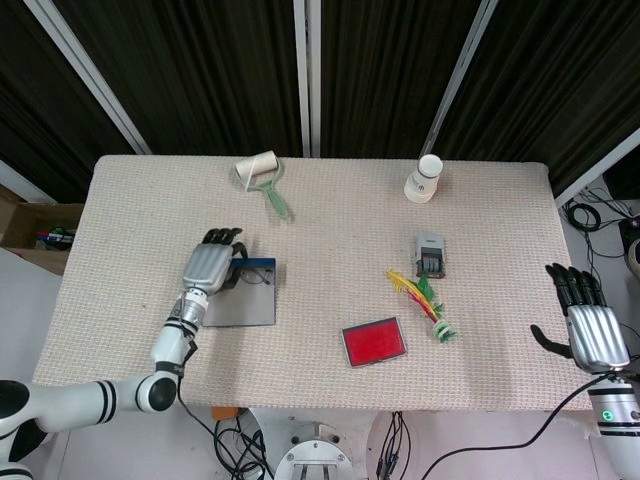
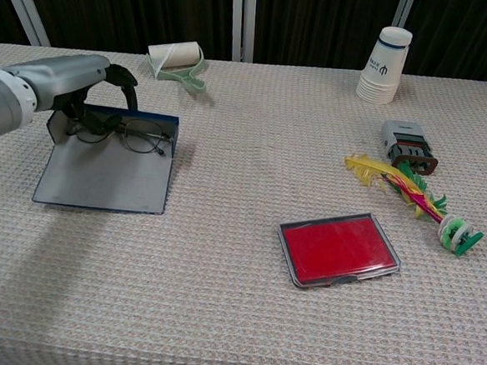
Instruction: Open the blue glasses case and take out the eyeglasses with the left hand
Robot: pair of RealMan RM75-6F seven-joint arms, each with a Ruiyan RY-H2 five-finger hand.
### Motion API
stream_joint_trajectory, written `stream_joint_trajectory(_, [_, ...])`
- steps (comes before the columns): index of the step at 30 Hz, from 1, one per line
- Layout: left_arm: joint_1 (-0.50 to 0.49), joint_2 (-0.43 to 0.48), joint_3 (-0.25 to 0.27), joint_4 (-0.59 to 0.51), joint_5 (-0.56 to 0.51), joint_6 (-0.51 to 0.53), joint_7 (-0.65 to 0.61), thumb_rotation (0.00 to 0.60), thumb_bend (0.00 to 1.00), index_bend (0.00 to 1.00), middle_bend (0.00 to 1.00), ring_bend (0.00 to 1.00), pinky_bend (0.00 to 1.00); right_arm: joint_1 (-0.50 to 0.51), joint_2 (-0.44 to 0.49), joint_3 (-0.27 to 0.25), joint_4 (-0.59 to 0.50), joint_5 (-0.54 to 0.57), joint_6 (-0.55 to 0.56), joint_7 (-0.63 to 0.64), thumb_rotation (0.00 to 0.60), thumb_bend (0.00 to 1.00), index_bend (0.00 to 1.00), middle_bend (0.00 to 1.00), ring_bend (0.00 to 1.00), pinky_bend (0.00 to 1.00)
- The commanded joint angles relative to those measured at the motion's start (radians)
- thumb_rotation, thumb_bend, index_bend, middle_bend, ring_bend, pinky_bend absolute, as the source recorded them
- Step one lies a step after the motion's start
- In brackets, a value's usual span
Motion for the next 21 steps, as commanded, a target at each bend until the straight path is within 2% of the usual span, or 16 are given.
stream_joint_trajectory(1, [0.038, -0.076, -0.016, 0.140, 0.148, 0.076, -0.167, 0.600, 0.53, 0.47, 0.11, 0.07, 0.09, 0.000, 0.000, 0.000, -0.001, 0.001, -0.001, -0.001, 0.600, 0.18, 0.04, 0.08, 0.00, 0.06])
stream_joint_trajectory(6, [0.047, -0.175, -0.017, 0.349, 0.278, 0.129, -0.347, 0.600, 0.53, 0.47, 0.11, 0.07, 0.09, 0.001, 0.000, 0.002, -0.004, 0.006, -0.005, -0.005, 0.600, 0.18, 0.04, 0.08, 0.00, 0.06])
stream_joint_trajectory(10, [0.041, -0.243, -0.024, 0.507, 0.323, 0.125, -0.462, 0.600, 0.53, 0.47, 0.11, 0.07, 0.09, 0.000, 0.001, 0.002, -0.008, 0.008, -0.006, -0.009, 0.600, 0.18, 0.04, 0.08, 0.00, 0.06])
stream_joint_trajectory(15, [0.024, -0.296, -0.032, 0.650, 0.344, 0.083, -0.517, 0.600, 0.53, 0.46, 0.11, 0.07, 0.09, -0.004, 0.005, 0.003, -0.014, 0.012, -0.002, -0.013, 0.600, 0.18, 0.04, 0.08, 0.00, 0.06])
stream_joint_trajectory(21, [-0.002, -0.339, -0.068, 0.758, 0.336, 0.038, -0.538, 0.600, 0.53, 0.46, 0.11, 0.07, 0.09, -0.006, 0.006, 0.002, -0.019, 0.013, -0.002, -0.018, 0.600, 0.18, 0.04, 0.08, 0.00, 0.06])
